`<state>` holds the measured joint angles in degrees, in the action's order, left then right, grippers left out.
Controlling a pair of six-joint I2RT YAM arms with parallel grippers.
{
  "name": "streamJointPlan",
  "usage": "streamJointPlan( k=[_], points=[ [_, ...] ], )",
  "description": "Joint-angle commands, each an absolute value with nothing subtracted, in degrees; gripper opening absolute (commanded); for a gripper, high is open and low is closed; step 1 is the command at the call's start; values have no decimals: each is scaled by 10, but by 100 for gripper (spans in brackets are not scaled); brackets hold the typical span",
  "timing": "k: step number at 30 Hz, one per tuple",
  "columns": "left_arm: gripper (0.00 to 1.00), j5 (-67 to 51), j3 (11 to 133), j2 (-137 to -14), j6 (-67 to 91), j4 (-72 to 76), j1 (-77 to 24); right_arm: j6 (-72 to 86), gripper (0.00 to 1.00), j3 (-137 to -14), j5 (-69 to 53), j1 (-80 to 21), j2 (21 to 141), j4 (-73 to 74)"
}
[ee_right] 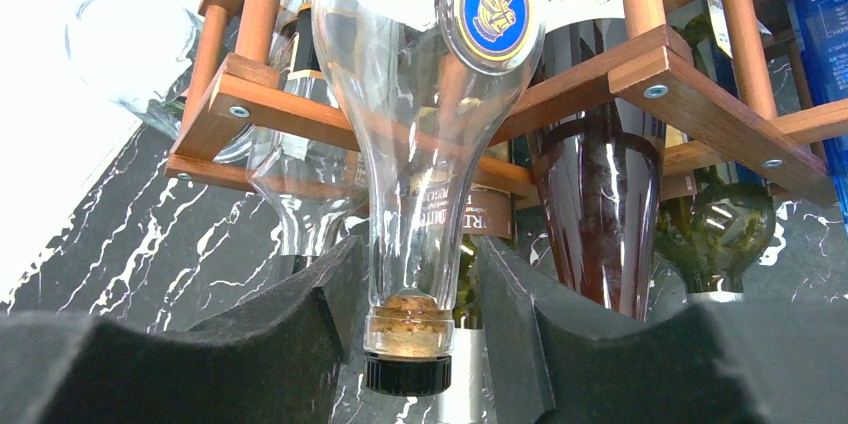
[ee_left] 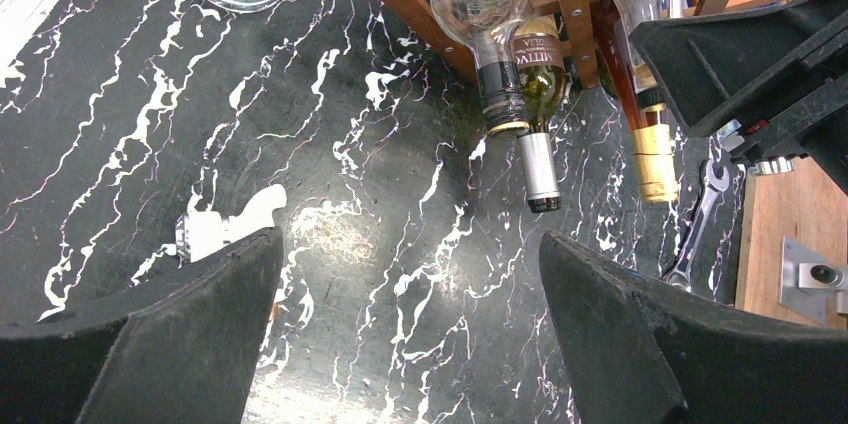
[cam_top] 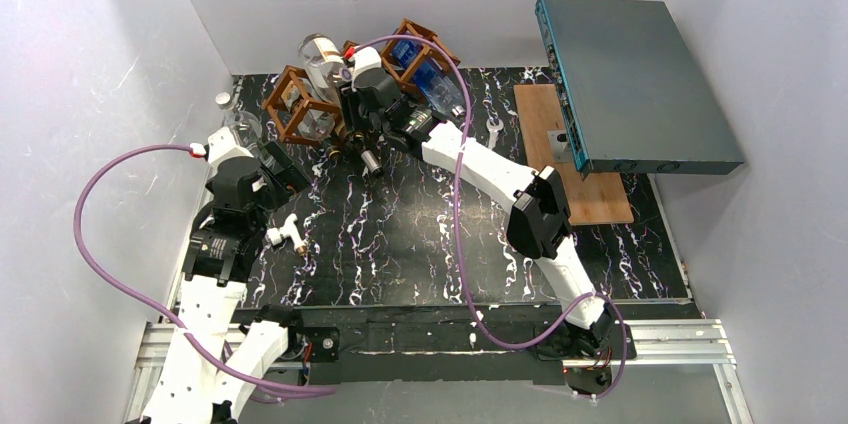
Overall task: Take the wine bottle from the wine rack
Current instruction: Pick up the wine bottle from the wine rack.
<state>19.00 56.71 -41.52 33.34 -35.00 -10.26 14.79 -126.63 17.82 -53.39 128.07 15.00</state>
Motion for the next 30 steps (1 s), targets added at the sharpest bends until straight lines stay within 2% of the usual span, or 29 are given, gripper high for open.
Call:
streamJointPlan(
  k=[1, 30],
  points=[
    [99, 194, 562, -408, 326, -357, -104, 140, 56, -1300, 185, -535, 1294, 115],
    [99, 184, 576, -423, 321, -358, -105, 120, 55, -1335, 204, -534, 1330, 93]
  ],
)
